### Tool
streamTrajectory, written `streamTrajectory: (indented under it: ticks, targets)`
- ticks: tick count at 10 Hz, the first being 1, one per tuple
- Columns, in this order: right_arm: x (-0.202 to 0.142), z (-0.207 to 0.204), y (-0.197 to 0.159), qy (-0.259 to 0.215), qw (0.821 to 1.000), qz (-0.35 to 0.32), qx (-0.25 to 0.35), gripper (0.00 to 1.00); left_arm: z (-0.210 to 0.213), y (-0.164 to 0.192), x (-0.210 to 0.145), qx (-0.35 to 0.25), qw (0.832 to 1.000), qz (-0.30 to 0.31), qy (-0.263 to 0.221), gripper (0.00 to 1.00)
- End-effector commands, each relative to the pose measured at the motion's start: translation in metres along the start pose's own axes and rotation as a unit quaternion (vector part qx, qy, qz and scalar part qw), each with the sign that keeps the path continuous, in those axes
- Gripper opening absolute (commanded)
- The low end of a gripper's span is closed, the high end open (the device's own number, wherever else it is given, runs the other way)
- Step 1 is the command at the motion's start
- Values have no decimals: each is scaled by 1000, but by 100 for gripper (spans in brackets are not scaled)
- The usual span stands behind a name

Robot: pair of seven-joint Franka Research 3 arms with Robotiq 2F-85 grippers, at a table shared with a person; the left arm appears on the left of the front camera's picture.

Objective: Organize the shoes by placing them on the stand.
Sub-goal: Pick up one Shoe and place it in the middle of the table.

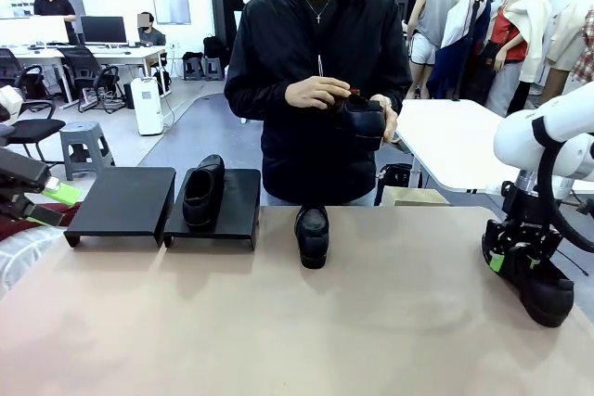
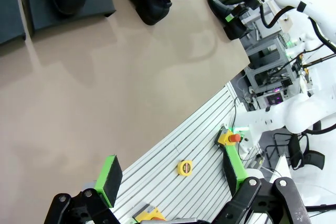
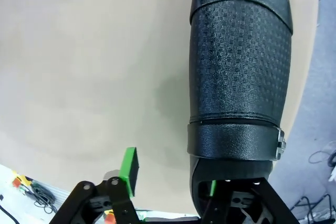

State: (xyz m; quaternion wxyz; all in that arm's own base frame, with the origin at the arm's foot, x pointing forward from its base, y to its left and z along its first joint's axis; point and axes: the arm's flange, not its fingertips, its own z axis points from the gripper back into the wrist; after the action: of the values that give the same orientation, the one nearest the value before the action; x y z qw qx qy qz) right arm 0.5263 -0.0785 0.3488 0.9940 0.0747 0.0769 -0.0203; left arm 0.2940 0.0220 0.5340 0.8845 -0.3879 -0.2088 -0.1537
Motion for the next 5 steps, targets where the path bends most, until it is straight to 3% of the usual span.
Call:
streamTrajectory:
  ticks: [1, 5]
  targets:
    - [6, 0, -1, 7, 1000, -9, -9, 0, 0, 1, 1, -13, 1000, -10, -5, 100]
    - [0, -1, -3, 13, 1000, 9, 7, 0, 0, 1, 1, -13, 1000, -10, -5, 100]
